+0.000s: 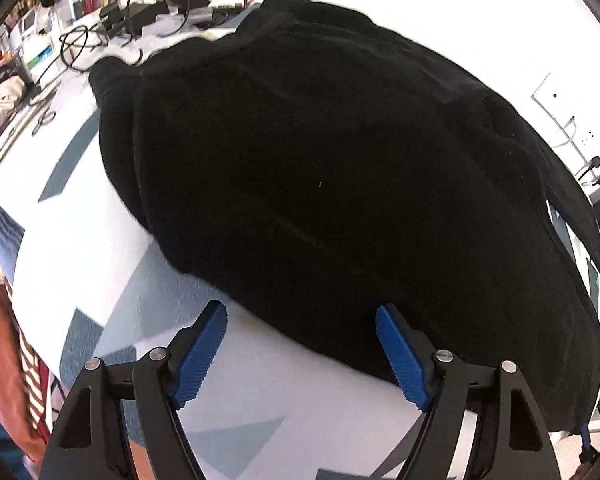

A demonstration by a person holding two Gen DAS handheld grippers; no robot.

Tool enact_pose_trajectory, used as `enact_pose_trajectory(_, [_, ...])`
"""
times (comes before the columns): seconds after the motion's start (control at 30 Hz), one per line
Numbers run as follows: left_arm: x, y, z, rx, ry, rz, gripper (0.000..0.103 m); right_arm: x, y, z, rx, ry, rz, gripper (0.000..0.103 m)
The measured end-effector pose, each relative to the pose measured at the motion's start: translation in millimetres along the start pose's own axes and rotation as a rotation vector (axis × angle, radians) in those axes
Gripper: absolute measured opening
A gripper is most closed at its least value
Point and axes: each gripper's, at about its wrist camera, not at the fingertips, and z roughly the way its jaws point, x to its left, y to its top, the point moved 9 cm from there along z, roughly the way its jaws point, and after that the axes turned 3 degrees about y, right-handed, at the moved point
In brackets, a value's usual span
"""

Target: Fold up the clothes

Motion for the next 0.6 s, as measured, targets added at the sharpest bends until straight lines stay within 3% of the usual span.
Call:
enact_pose_trajectory(0.13, [3, 6, 4, -0.001, -0.047, -0.072, 0.077, -16, 7, 4, -0.027, 0.019, 0.101, 0.096])
enact_pose_trajectory(0.27, [4, 17, 3, -0.036, -0.083, -0.129, 0.077, -35, 20, 25, -0.051, 0.034, 0.237, 0.086])
enact_pose_trajectory(0.43, [4, 22, 6, -0.034, -0.084, -0.141, 0.076, -46, 32, 41, -0.067, 0.044, 0.32, 0.078])
enact_pose_trajectory(0.6, [8, 29, 15, -0.035, -0.086, -0.122, 0.075, -62, 36, 36, -0.103, 0.001, 0.374, 0.078])
